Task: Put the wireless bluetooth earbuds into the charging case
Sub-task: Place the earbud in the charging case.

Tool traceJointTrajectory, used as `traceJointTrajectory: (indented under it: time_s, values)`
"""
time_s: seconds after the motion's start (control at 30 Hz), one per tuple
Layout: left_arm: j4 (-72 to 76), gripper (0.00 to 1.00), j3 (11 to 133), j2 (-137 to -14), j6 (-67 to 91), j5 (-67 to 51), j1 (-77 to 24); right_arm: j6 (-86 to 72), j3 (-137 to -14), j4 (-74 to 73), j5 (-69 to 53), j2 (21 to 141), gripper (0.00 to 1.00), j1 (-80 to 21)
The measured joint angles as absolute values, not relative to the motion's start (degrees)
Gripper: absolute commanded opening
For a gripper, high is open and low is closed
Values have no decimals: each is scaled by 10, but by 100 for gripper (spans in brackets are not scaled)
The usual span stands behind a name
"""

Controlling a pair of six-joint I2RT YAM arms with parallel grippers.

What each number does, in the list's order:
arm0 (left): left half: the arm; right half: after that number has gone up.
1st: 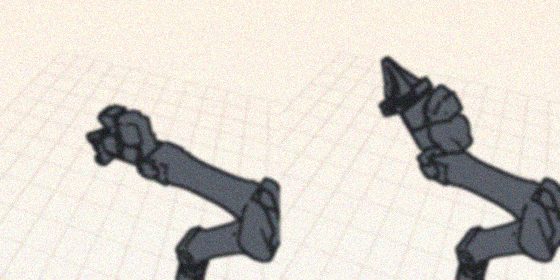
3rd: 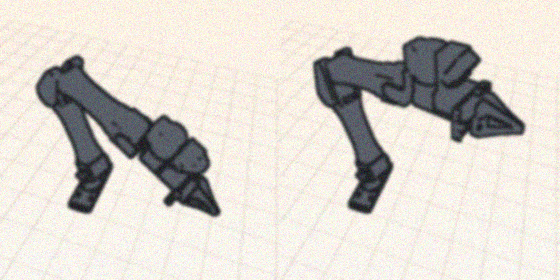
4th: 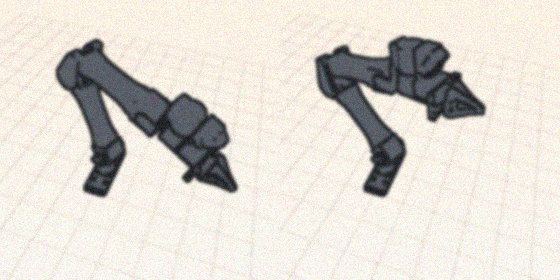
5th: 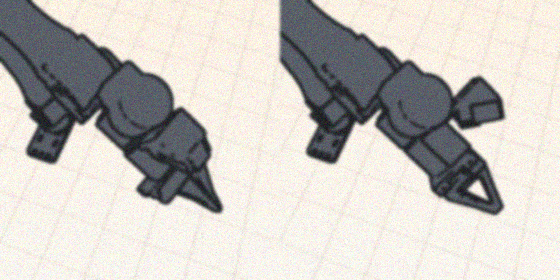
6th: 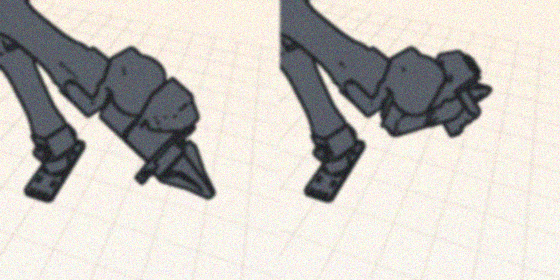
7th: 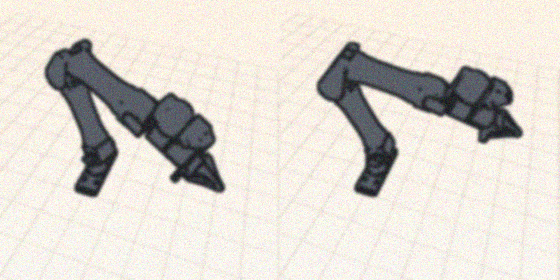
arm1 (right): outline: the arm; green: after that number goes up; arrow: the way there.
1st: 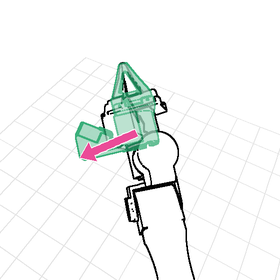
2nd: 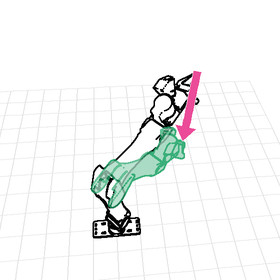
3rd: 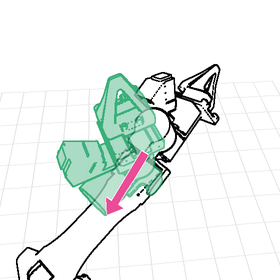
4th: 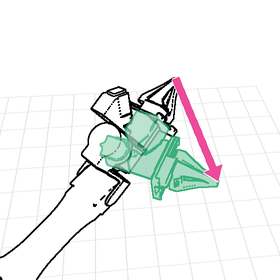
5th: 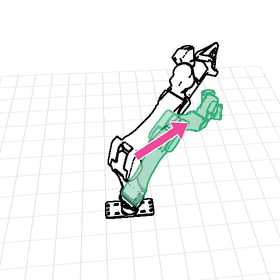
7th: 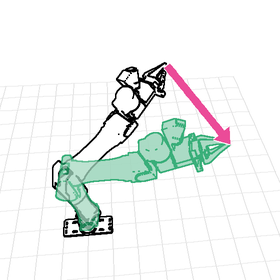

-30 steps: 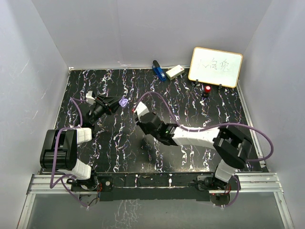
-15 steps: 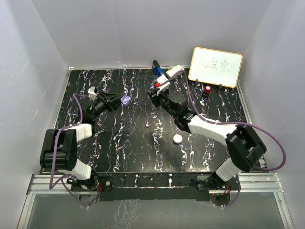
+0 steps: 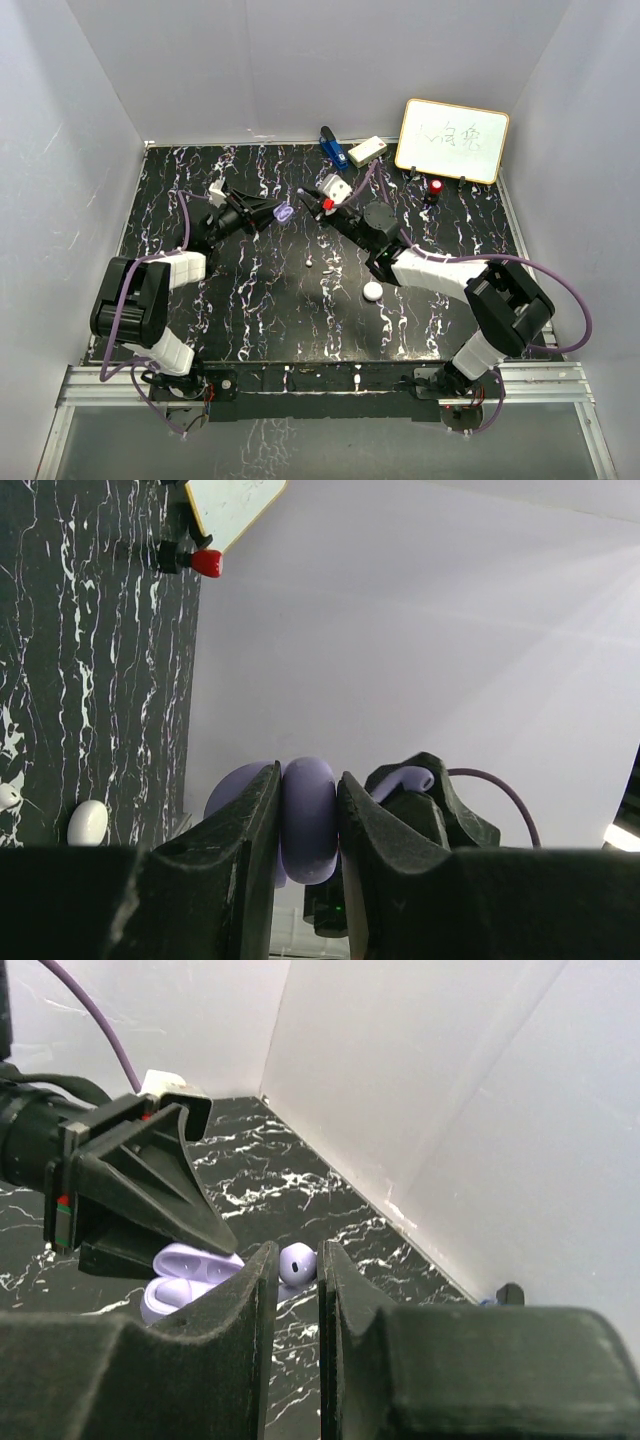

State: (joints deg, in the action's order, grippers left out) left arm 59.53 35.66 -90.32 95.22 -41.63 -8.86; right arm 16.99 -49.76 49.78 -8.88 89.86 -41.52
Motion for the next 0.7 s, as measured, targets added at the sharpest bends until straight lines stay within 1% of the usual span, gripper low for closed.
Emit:
traceJointTrajectory:
  time_s: [0.3, 0.7]
  values:
    - [583, 0, 363, -906, 957, -409, -99, 207, -467, 560, -133, 900, 0, -415]
    - [571, 0, 390, -914, 964, -404, -112, 260, -451, 613, -141, 924, 0, -415]
